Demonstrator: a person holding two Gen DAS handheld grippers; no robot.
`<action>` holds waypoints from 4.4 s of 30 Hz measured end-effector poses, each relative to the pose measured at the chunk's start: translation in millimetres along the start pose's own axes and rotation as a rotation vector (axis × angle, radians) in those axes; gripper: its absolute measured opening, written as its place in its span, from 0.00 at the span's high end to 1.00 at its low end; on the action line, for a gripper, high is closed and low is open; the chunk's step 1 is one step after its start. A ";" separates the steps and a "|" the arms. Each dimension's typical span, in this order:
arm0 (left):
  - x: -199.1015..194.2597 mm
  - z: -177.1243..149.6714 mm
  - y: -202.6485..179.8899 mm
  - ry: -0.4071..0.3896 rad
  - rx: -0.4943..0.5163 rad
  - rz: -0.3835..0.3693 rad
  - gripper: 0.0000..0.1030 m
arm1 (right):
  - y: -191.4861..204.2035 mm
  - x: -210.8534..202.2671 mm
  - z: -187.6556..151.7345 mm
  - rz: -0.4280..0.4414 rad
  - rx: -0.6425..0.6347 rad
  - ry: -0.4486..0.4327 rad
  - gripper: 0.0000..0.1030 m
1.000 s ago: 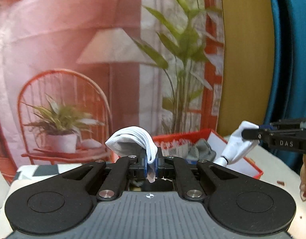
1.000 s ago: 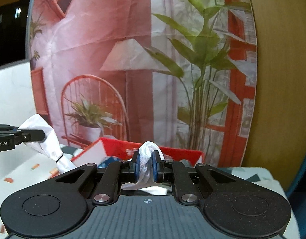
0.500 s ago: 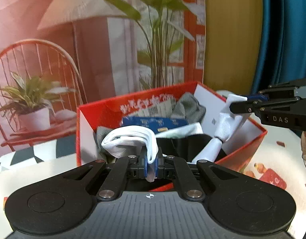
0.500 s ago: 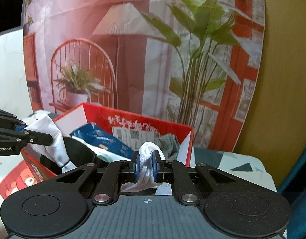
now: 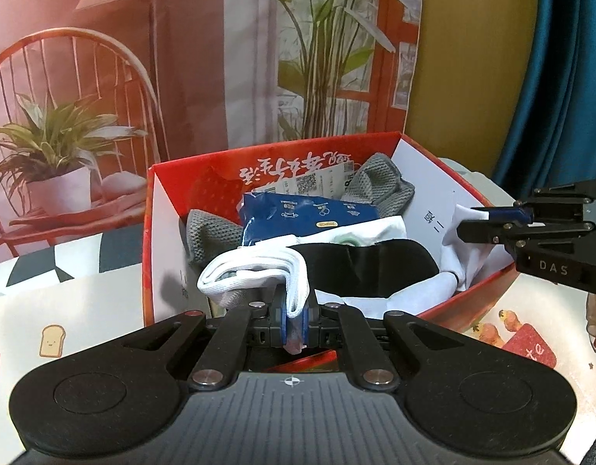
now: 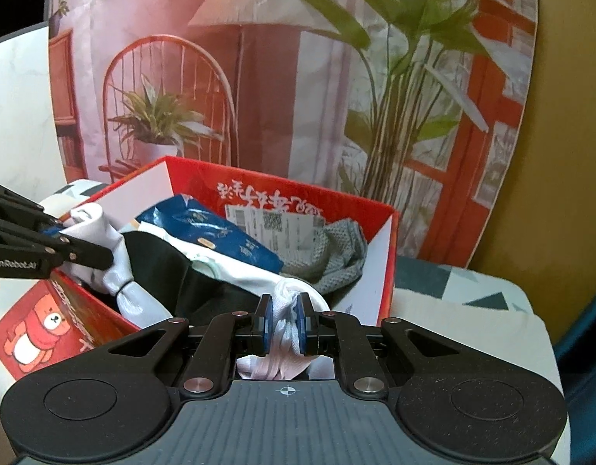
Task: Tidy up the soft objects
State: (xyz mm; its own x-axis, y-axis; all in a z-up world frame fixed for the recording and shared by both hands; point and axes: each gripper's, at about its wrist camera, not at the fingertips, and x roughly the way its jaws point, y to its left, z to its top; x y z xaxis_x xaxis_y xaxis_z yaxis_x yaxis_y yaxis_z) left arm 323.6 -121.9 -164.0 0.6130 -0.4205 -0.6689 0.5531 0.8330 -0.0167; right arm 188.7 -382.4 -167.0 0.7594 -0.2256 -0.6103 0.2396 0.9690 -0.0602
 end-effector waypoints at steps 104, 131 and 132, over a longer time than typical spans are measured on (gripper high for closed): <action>-379.6 -79.5 -96.0 -0.418 -0.123 0.467 0.00 | 110.9 -358.7 -26.2 -0.151 0.267 -0.260 0.00; -373.4 -84.8 -88.2 -0.388 -0.155 0.442 0.00 | 120.1 -347.4 -25.6 -0.177 0.237 -0.226 0.00; -373.4 -84.8 -88.2 -0.389 -0.154 0.441 0.00 | 119.9 -347.4 -25.7 -0.177 0.237 -0.227 0.00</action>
State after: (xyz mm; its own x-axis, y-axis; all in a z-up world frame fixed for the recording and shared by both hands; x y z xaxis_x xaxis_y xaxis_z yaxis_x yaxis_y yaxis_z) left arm -1.9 -7.9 24.2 0.9430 -0.0999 -0.3173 0.1295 0.9888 0.0736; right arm -61.9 -185.2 17.5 0.8023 -0.4296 -0.4145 0.4923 0.8689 0.0523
